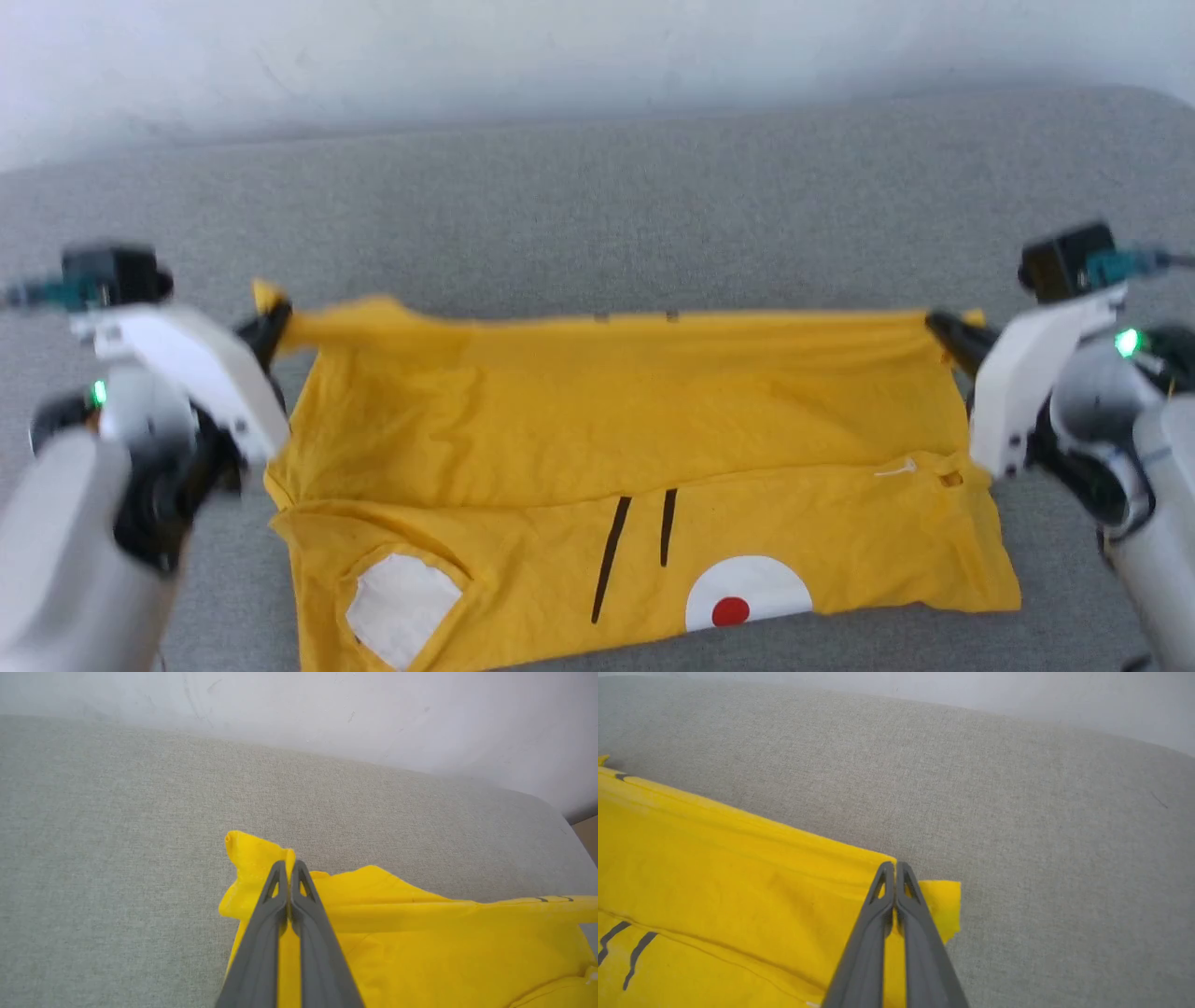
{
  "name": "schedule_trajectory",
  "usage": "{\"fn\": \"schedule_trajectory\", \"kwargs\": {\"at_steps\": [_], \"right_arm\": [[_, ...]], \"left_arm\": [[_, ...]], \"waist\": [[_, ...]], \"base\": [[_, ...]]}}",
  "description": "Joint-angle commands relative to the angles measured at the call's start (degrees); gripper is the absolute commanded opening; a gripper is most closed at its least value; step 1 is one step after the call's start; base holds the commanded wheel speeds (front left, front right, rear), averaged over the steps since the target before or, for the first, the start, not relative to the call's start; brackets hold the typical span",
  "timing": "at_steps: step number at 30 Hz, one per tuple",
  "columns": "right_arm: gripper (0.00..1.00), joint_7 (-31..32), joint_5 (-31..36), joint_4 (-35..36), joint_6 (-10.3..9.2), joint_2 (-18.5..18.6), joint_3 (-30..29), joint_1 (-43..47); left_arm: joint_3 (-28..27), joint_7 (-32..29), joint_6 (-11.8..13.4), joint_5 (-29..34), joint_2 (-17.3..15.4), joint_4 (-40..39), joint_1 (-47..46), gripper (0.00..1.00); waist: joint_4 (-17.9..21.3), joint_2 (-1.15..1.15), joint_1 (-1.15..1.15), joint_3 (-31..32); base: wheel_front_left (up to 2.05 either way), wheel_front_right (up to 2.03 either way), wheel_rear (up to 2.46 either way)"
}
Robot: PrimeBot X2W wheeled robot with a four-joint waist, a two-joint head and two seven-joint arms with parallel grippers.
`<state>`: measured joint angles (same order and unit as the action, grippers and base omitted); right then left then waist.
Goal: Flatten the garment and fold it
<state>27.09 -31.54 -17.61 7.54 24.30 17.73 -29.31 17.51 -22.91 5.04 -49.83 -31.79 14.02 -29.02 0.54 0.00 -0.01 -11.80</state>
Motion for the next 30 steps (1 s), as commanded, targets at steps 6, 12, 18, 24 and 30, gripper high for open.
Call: {"fn": "schedule_trajectory", "kwargs": {"at_steps": [6,12,18,24,30], "right_arm": [[0.00,-2.3,1.0,1.5,-0.05,-3.2,-6.1,13.7],[1.00,-3.7,0.6,-0.3,-0.05,-6.8,-10.5,21.3],[1.00,-6.0,0.5,3.5,-0.05,-8.9,-12.7,26.8],[1.00,-8.3,1.9,12.7,-0.05,-10.4,-16.6,31.0],[1.00,-4.2,3.6,18.4,-0.05,-11.4,-23.7,32.1]], "left_arm": [[-3.3,4.2,8.3,-2.8,0.6,-13.4,23.1,0.00],[-3.2,6.1,11.2,-5.2,3.8,-18.0,35.3,0.46],[-3.3,12.1,10.8,-2.5,5.1,-17.5,36.5,1.00],[-4.5,21.7,9.8,2.1,5.6,-18.5,36.6,1.00],[-3.7,33.1,7.7,8.8,6.3,-18.3,35.8,1.00]], "waist": [[-0.6,0.00,0.01,4.6],[-0.9,0.00,0.01,5.4],[-0.8,0.00,0.01,6.7],[0.0,0.00,0.01,8.0],[0.2,0.00,0.01,8.9]], "base": [[0.00,0.00,0.00],[0.00,0.00,0.00],[0.00,0.00,0.00],[0.00,0.00,0.00],[0.00,0.00,0.00]]}}
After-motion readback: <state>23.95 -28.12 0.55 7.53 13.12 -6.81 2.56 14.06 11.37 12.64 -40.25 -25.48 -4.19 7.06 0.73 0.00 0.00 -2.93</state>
